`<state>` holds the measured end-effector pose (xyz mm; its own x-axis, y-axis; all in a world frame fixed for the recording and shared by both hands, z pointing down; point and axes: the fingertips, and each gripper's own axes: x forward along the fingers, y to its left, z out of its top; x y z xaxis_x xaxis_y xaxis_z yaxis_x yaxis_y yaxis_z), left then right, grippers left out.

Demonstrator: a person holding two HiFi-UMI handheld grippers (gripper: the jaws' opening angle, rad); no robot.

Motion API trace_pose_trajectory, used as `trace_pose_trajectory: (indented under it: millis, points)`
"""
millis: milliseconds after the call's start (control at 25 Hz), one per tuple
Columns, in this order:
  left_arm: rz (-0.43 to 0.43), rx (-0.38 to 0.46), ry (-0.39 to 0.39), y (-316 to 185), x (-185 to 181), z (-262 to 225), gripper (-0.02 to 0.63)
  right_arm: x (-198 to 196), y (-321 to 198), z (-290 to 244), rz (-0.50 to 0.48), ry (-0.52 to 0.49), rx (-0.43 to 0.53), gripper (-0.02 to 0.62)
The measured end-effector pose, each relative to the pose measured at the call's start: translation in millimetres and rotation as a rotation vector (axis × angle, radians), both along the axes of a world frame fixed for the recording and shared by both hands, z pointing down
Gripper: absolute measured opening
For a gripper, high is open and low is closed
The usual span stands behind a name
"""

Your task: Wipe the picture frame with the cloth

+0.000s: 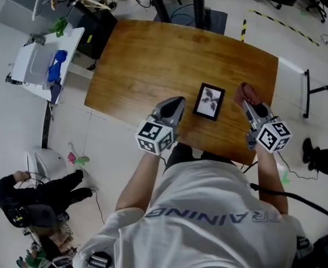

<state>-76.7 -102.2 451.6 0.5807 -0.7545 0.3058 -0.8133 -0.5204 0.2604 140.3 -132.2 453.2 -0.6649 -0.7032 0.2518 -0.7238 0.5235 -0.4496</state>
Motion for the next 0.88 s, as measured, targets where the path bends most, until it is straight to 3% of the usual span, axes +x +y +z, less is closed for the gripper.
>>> trace_pose_trajectory:
  millis: [200, 400, 640, 880]
  points:
    - [0.151, -0.087, -0.054, -42, 20, 48, 0.006, 5, -13, 23, 0.095, -0.024, -0.071, 0.114]
    - [0.329, -0.227, -0.093, -24, 46, 109, 0.006, -20, -22, 51, 0.115, -0.025, -0.144, 0.114]
    - [0.439, -0.346, -0.151, 5, 57, 162, 0.006, -62, -29, 86, 0.057, -0.06, -0.252, 0.114]
    - [0.477, -0.391, -0.177, 12, 58, 184, 0.006, -97, -38, 123, 0.016, -0.04, -0.361, 0.114]
